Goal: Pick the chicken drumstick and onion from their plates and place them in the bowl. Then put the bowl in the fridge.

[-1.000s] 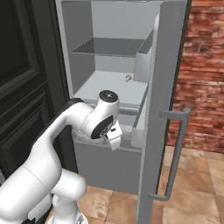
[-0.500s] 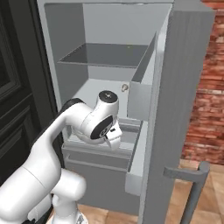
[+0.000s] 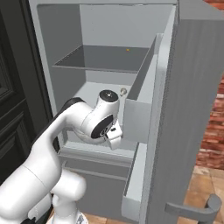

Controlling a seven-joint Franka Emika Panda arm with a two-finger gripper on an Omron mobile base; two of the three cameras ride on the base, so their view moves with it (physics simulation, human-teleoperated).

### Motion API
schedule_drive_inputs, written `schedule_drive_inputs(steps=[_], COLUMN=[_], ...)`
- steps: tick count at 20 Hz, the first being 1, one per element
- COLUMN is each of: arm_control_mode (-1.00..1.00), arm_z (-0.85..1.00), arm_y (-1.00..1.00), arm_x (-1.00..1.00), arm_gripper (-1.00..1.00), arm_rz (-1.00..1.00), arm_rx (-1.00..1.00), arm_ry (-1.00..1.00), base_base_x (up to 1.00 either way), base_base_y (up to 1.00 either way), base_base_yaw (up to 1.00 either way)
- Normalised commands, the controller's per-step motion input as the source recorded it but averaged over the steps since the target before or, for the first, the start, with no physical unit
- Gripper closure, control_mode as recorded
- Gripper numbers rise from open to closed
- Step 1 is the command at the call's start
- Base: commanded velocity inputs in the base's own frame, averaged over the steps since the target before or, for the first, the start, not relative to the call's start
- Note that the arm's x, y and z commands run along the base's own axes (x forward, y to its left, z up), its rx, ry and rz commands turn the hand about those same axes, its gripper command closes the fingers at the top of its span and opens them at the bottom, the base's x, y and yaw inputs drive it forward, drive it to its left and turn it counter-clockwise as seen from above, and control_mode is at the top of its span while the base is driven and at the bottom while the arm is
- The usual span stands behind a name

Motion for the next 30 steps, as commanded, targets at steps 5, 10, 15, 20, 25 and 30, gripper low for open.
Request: schedule_drive_inputs(steps=[5,10,15,20,25,30], arm_control_mode=[1.0,1.0,1.0,1.0,1.0,-1.0], arm_z=[0.0,0.0,0.0,0.0,0.0,0.0], arm_y=[0.0,0.0,0.0,0.0,0.0,0.0], arm_x=[0.0,0.0,0.0,0.0,0.0,0.0], arm_gripper=[1.0,1.0,1.0,1.0,1.0,1.0], arm_rz=[0.0,0.0,0.0,0.0,0.0,0.0], arm_rx=[0.0,0.0,0.0,0.0,0.0,0.0], arm_ry=[0.0,0.0,0.0,0.0,0.0,0.0], base_base_x=[0.38,0.08,0.0,0.0,0.0,0.0], base_base_y=[0.07,0.01,0.0,0.0,0.0,0.0], base_base_yaw=[0.0,0.0,0.0,0.0,0.0,0.0])
